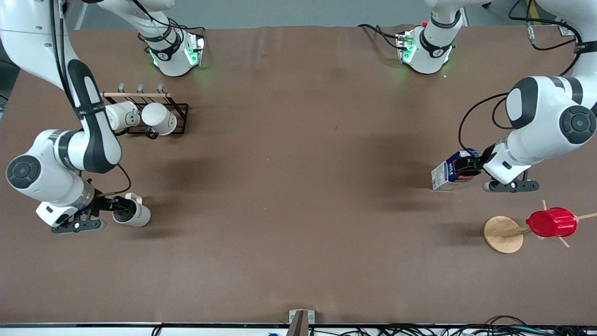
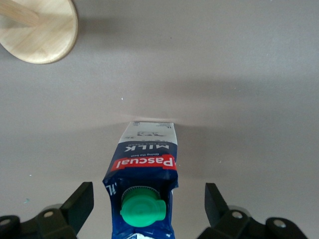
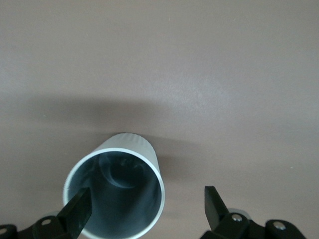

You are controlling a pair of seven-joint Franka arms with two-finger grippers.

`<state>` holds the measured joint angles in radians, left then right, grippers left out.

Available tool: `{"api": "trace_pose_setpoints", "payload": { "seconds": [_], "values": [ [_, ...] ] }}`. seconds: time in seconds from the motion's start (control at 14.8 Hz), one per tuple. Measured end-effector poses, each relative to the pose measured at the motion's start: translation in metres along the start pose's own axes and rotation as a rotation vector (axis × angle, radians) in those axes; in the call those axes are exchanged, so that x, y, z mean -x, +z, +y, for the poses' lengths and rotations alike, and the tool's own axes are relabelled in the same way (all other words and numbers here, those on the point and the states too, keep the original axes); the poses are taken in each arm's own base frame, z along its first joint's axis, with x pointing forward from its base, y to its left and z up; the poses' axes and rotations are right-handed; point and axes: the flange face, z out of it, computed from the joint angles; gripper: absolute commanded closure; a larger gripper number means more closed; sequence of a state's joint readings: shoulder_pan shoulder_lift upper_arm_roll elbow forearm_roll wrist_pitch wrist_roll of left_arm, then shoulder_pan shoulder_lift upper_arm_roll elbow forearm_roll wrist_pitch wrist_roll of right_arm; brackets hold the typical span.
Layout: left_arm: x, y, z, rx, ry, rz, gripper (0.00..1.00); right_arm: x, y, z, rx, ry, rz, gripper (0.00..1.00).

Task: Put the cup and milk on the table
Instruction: 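Grasp the grey mug with the right gripper while the left gripper grasps the carton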

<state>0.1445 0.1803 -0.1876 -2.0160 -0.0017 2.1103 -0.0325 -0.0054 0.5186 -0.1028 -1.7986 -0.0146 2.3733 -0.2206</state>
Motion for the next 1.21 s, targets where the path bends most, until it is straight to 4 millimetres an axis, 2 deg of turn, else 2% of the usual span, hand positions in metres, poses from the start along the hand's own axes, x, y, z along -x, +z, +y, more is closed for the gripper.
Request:
{"api": "trace_pose_setpoints", "payload": {
  "seconds": [0.13, 0.27, 0.34, 0.4, 0.47, 0.54, 0.74, 1.01, 1.15, 1.21],
  "values": [
    [0.002, 0.004, 0.000, 0.000, 0.000, -0.004, 0.02, 0.002, 0.011, 0.001, 0.004, -0.002, 0.011, 0.05],
    [0.004, 0.009, 0.000, -0.002, 0.001, -0.007, 0.03, 0.005, 0.022, 0.000, 0.007, -0.003, 0.024, 0.28],
    [0.005, 0.012, -0.001, -0.003, 0.001, -0.009, 0.05, 0.006, 0.024, -0.001, 0.007, -0.003, 0.022, 0.42],
    [0.006, 0.014, -0.001, -0.003, 0.002, -0.011, 0.07, 0.007, 0.026, -0.001, 0.006, -0.003, 0.020, 0.62],
    [0.007, 0.015, -0.001, -0.005, 0.003, -0.013, 0.09, 0.007, 0.028, -0.001, 0.003, 0.000, 0.020, 0.88],
    [0.007, 0.016, -0.001, -0.012, 0.007, -0.015, 0.10, 0.007, 0.031, -0.001, -0.006, 0.013, 0.022, 1.00],
    [0.010, 0.021, -0.003, -0.031, 0.019, -0.024, 0.15, 0.008, 0.035, 0.000, -0.069, 0.090, 0.034, 1.00],
    [0.011, 0.023, -0.003, -0.033, 0.021, -0.029, 0.18, 0.006, 0.033, 0.000, -0.082, 0.068, 0.037, 1.00],
    [0.011, 0.023, -0.003, -0.035, 0.024, -0.028, 0.24, -0.001, 0.020, -0.010, -0.105, 0.050, -0.005, 1.00],
    [0.011, 0.023, -0.003, -0.041, 0.028, -0.028, 0.34, -0.007, 0.006, -0.019, -0.122, 0.050, -0.029, 1.00]
  ]
}}
